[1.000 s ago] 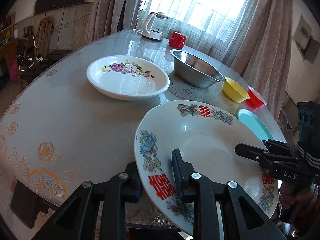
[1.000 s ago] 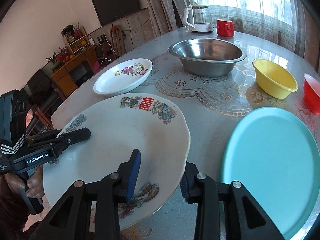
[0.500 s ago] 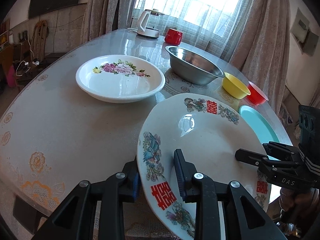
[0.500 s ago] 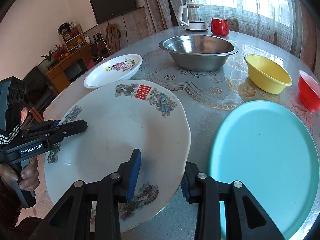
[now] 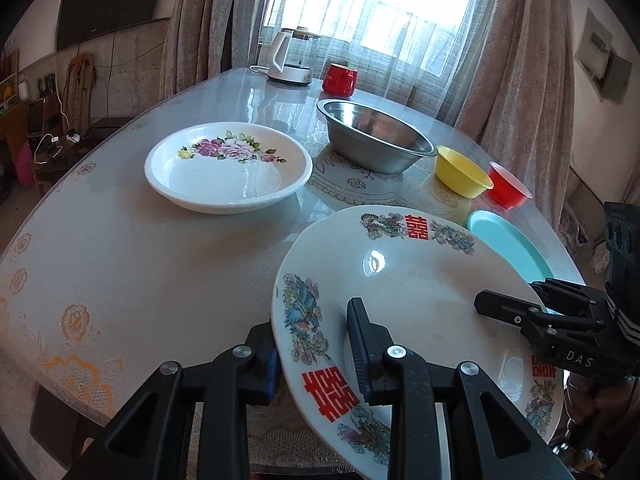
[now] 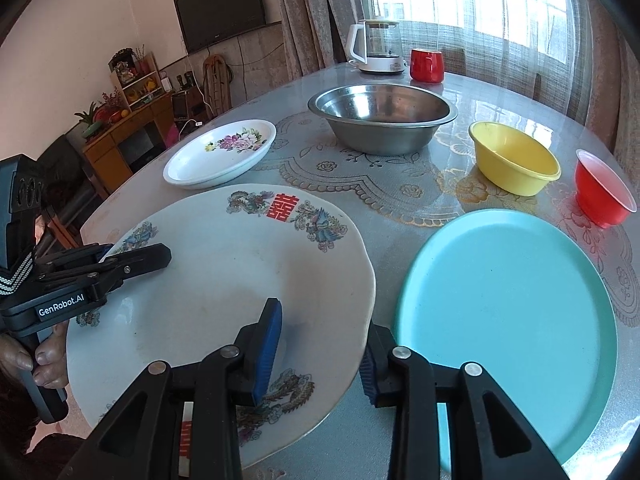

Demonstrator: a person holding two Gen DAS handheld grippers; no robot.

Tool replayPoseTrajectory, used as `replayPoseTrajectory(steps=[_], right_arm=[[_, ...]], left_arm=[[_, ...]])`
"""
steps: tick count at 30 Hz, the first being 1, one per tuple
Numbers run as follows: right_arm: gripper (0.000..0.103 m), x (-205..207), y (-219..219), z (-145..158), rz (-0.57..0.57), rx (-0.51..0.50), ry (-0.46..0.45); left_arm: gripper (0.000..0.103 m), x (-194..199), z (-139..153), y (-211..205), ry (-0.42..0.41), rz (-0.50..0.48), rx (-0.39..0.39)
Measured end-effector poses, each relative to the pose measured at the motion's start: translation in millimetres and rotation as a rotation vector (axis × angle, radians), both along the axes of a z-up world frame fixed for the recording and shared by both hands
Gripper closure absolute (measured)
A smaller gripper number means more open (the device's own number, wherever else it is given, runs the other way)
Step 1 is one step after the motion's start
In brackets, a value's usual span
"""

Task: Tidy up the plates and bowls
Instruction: 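Carry the large white plate onto the teal plate and lower it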

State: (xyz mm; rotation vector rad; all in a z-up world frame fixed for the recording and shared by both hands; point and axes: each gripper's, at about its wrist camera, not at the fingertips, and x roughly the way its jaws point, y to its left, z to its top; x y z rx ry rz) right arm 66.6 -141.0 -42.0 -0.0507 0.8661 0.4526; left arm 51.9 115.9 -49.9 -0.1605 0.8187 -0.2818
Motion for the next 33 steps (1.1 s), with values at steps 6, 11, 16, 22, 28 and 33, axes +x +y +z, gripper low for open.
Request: replayPoseTrajectory(steps=[6,11,16,22,28,33], right_arm=[[0.07,-1,-12,7,-0.03,0.017,-0.025],[0.07,-4,-28,16,-0.065,0.045,-0.041],[0.07,-9,-52,26,-0.125,0.057,-0.065],[0.07,-13,-92,31,-0.233,0.056,-0.081],[0.07,-13,-131,28,-0.333,0.038,-0.08],[0.07,-4,-156,24,-0.4,0.021,-0.08]], left_arm=[[0.074,4,10,-12,-0.03,-0.022,0.002],[0.074,9,20,-28,-0.053,-0.065,0.011],[0.074,17,32,-57,-0.077,-0.124,0.016],[0.075,30,40,-104,-0.102,-0.218,0.027],[0.075,49,38,-150,-0.083,-0.288,0.038],[0.074,62,35,-181,-0.079,-0.325,0.062]])
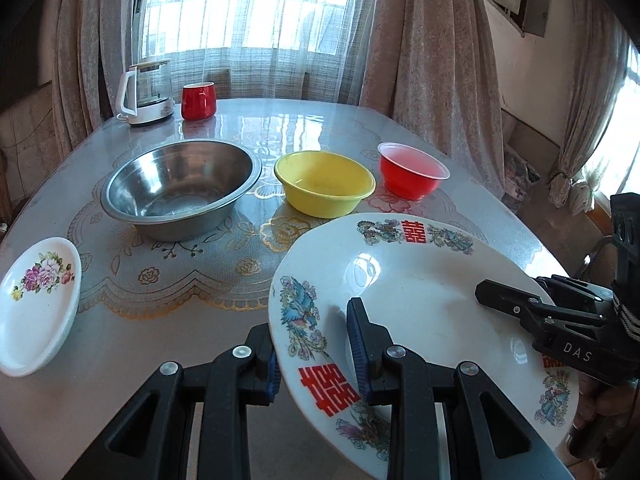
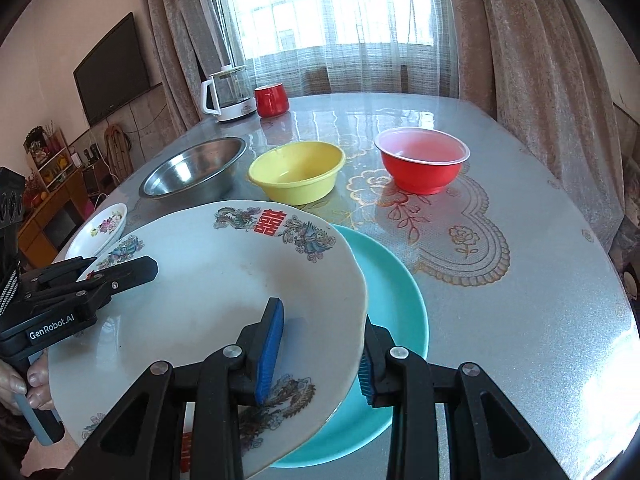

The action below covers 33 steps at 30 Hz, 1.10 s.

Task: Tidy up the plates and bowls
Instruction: 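Carry the large white plate onto the teal plate and lower it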

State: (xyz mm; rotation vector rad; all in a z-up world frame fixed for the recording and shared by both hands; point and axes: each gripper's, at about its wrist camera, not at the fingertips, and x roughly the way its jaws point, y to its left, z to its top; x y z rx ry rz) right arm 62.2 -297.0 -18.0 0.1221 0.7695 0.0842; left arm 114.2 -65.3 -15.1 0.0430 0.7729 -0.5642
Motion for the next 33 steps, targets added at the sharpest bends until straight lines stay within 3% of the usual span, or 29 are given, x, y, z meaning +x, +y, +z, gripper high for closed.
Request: replayPoseTrajectory(steps=[8,21,26,30,33], right_arm=[[0.068,14,-25,-16,-0.062,-0.026,0.024],[0.065,17,-28,-30,-0.068,-0.044,0.037],[0.065,16,-32,-26,-0.092,-0.014,0.045],[0.065,11,-31,-15,-0.102,-0.04,0.011],[0.065,13,-25,-17,-0.111,-0.089,0.031]], left_arm=[[0.073,15,-19,-28,0.052,-0.028,0.03],[0.069,11,-26,-32,0.049,-0.034,0.074],[0.063,4,-25,-41,0.012,-0.021,0.164],[0.062,4,-26,-39,0.031,0.015,0.198],[0.062,-1,-26,-40,-0.01,0.022,0.22]])
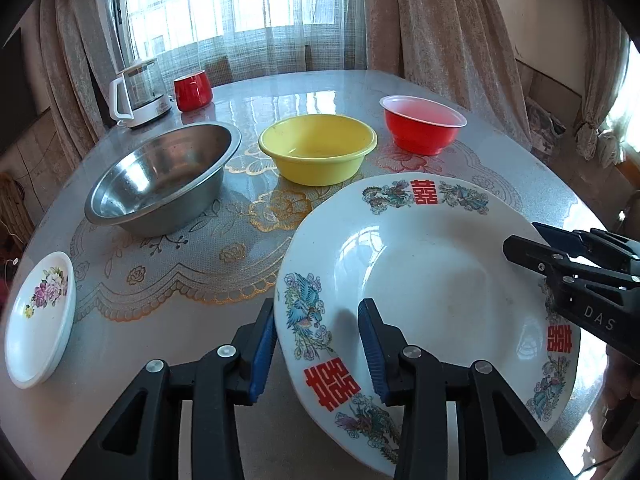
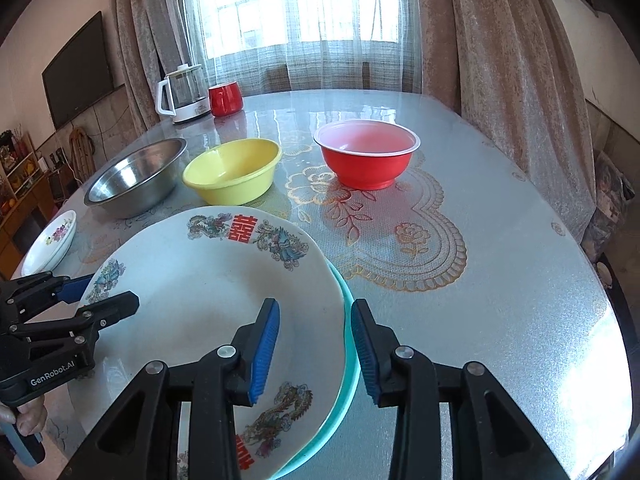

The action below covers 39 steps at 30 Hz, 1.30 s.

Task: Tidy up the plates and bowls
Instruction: 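Carry the large white plate onto the teal plate and lower it, then open the left gripper and withdraw from the stacked plates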

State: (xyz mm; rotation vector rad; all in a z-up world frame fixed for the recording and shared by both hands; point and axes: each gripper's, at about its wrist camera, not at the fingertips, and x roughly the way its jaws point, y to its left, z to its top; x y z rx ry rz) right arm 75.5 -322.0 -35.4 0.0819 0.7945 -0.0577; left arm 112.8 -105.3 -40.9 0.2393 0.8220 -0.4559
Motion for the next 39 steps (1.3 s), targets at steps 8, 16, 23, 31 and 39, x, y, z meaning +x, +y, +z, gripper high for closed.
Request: replayPoseTrajectory(steps=[8,16,23,31,39], right_arm=[[0.07,-2,5,-4,-0.028,-0.04,0.001],[0.074,-1,3,-2,-0.033,-0.035,-0.005],[0.073,-1,3,-2,-0.045,-0.049,-0.003],[0.066,-6,4,5,-0.051,-0.046,-0.023],[0.061,-5,26,34,-0.031,-0.081,-0.105]], left_arm=[[0.067,-8,2,0,-0.035,0.047,-0.002],[0.069,-3,4,-4,-0.033,0.051,-0.008],[0.069,-6,7,1,-0.046,0.051,-0.035],[0.066,-11,17,37,-0.058,0.13,-0.104],[0.066,-21,26,81,-0.059,0.198,-0.156]])
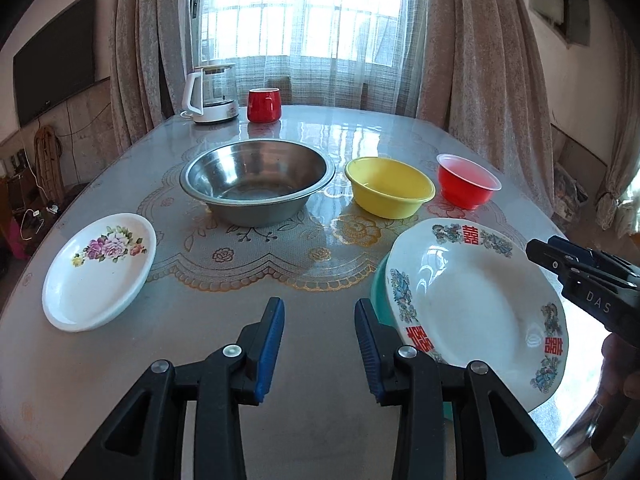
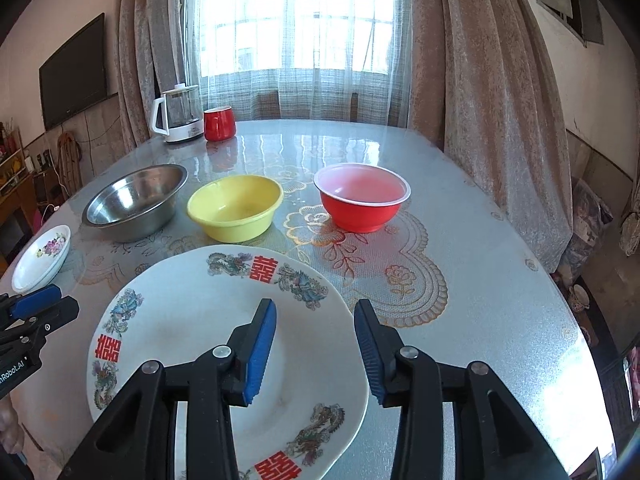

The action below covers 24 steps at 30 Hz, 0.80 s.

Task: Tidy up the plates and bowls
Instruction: 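Open the left gripper and withdraw from the stacked plates, then grasp the rim of the small pink-flower white plate with the left gripper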

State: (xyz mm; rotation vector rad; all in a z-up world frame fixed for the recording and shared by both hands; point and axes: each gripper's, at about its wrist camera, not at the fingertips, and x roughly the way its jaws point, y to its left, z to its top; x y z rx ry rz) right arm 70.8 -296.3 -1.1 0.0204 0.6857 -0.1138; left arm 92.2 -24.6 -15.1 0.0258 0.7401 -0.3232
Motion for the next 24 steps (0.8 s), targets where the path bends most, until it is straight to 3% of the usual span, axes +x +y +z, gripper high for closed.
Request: replayPoseTrajectory(steps=[10,16,21,24], right_arm=[[0.058,20,76,8,0.27,0.068,0.035],[0.058,41,137,2,0.492,0.162,0.123],[0.058,73,182,-9,0.582,0.286,0.218],[0.062,89,211,-13,0.608,0.287,0.236]], left_arm=[[0.066,0,-4,84,0.03,0.173,-0.04],[0.066,3,-2,148,0.017,0.273,-0.092],[0.066,16,-3,200,0.012,0.366,-0.125],[0.066,27,-9,226,0.027,0.388,-0.154]])
